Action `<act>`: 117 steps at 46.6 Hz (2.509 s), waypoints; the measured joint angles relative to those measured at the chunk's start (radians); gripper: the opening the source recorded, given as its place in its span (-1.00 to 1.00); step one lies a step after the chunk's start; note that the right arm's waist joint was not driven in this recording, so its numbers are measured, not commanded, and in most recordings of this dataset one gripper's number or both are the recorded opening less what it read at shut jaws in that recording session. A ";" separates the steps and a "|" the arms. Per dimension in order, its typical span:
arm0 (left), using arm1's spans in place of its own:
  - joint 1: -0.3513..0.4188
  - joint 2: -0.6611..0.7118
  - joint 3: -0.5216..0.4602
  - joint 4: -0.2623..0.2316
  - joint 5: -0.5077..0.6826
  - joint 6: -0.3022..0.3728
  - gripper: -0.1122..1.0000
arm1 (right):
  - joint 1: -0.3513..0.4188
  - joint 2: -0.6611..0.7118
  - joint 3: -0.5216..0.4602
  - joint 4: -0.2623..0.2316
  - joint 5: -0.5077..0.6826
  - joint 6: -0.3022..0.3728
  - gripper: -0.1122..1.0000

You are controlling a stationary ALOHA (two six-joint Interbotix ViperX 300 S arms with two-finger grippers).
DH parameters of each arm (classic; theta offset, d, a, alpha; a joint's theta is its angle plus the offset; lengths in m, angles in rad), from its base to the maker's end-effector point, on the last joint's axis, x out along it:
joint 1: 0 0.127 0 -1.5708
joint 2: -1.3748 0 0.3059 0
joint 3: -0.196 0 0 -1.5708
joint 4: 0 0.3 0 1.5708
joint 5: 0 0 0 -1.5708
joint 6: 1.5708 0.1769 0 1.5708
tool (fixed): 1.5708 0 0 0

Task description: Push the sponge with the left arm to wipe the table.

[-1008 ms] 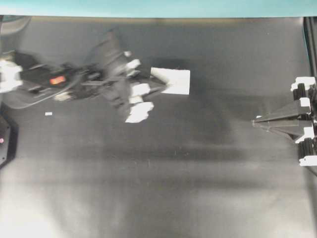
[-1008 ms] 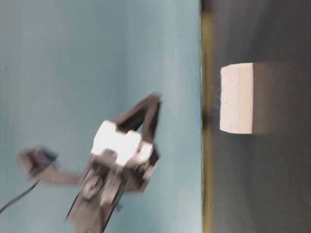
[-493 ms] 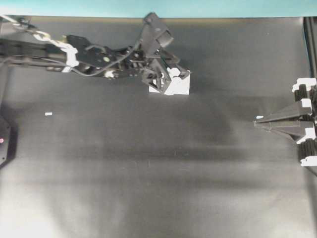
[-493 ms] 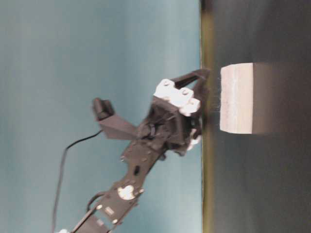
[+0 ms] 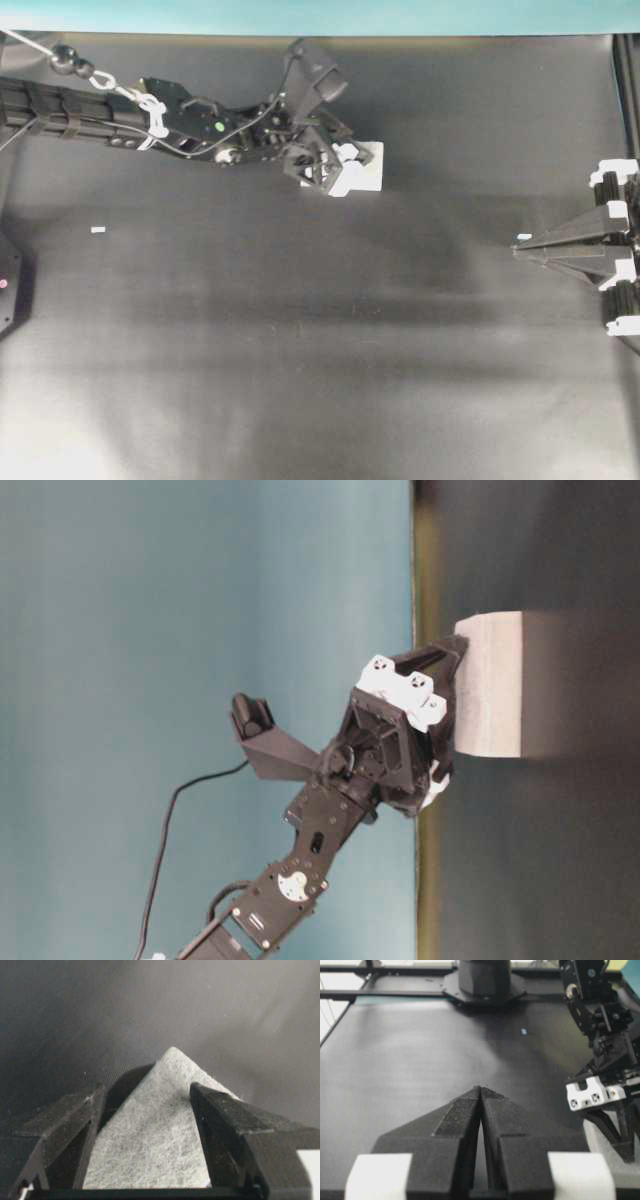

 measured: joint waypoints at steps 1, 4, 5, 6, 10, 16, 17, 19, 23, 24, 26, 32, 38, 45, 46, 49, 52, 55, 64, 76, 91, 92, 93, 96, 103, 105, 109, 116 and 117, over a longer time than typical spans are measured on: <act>-0.002 -0.002 0.006 -0.002 0.000 -0.002 0.38 | 0.000 0.000 0.000 0.000 0.000 0.000 -0.79; -0.006 -0.006 0.020 -0.002 -0.005 -0.018 0.38 | 0.000 0.000 0.003 0.000 0.002 0.000 -0.79; -0.008 -0.008 0.026 0.000 -0.008 -0.025 0.38 | 0.000 0.000 0.005 0.000 0.002 0.002 -0.79; -0.009 -0.009 0.029 0.000 -0.008 -0.028 0.38 | 0.000 0.000 0.005 0.000 0.000 0.000 -0.79; -0.017 -0.017 0.046 -0.002 -0.008 -0.048 0.38 | 0.000 0.000 0.006 0.000 0.000 0.000 -0.79; -0.035 -0.037 0.078 0.000 -0.008 -0.061 0.38 | 0.000 0.000 0.008 0.000 0.000 0.002 -0.79; -0.038 -0.041 0.083 -0.002 -0.008 -0.061 0.38 | 0.000 0.000 0.008 0.000 0.000 0.002 -0.79; -0.048 -0.048 0.092 -0.002 -0.008 -0.061 0.38 | 0.000 0.000 0.009 0.000 0.000 0.000 -0.79; -0.069 -0.064 0.115 -0.002 -0.006 -0.067 0.38 | 0.000 -0.002 0.009 0.000 0.000 0.000 -0.79; -0.074 -0.067 0.120 0.000 -0.008 -0.069 0.38 | 0.000 -0.002 0.009 0.000 0.000 0.000 -0.79; -0.089 -0.078 0.133 0.000 -0.006 -0.074 0.38 | 0.000 -0.002 0.009 0.000 0.000 0.002 -0.79; -0.124 -0.120 0.183 0.000 0.000 -0.098 0.38 | 0.000 -0.006 0.011 0.000 0.000 0.000 -0.79; -0.156 -0.170 0.242 0.000 0.002 -0.124 0.38 | 0.000 -0.012 0.012 0.002 0.000 0.000 -0.79; -0.173 -0.209 0.305 0.000 0.005 -0.132 0.38 | 0.000 -0.020 0.014 0.000 0.000 0.000 -0.79; -0.173 -0.210 0.308 -0.002 0.005 -0.133 0.38 | 0.000 -0.021 0.015 0.000 0.002 0.000 -0.79; -0.175 -0.213 0.316 -0.002 0.008 -0.140 0.38 | 0.000 -0.025 0.015 0.000 0.000 0.002 -0.79; -0.183 -0.218 0.322 0.000 0.017 -0.149 0.38 | 0.000 -0.028 0.018 0.000 0.002 0.000 -0.79; -0.193 -0.221 0.328 0.000 0.037 -0.158 0.38 | 0.000 -0.031 0.021 0.000 0.002 0.000 -0.79; -0.241 -0.255 0.356 0.000 0.106 -0.178 0.38 | 0.000 -0.040 0.026 0.000 0.000 0.000 -0.79; -0.364 -0.357 0.456 0.000 0.167 -0.249 0.38 | 0.000 -0.048 0.032 0.000 0.002 0.002 -0.79; -0.555 -0.471 0.568 0.000 0.178 -0.364 0.38 | 0.000 -0.052 0.037 0.000 0.003 0.002 -0.79; -0.572 -0.477 0.574 0.000 0.179 -0.374 0.38 | 0.000 -0.052 0.037 0.000 0.003 0.000 -0.79; -0.589 -0.480 0.578 0.000 0.179 -0.383 0.38 | 0.000 -0.052 0.037 0.000 0.003 0.002 -0.79; -0.635 -0.489 0.588 -0.002 0.179 -0.407 0.38 | 0.000 -0.054 0.037 0.000 0.002 0.002 -0.79; -0.724 -0.500 0.595 -0.002 0.179 -0.460 0.38 | 0.000 -0.055 0.037 0.000 0.003 0.000 -0.79; -0.742 -0.500 0.595 -0.002 0.179 -0.466 0.38 | 0.000 -0.057 0.037 0.000 0.003 0.002 -0.79; -0.762 -0.502 0.592 0.000 0.179 -0.459 0.38 | 0.000 -0.057 0.037 0.000 0.002 0.002 -0.79; -0.752 -0.531 0.584 0.002 0.179 -0.426 0.38 | 0.000 -0.057 0.037 0.000 0.003 0.002 -0.79; -0.746 -0.538 0.583 0.002 0.179 -0.416 0.38 | 0.000 -0.057 0.037 0.000 0.003 0.002 -0.79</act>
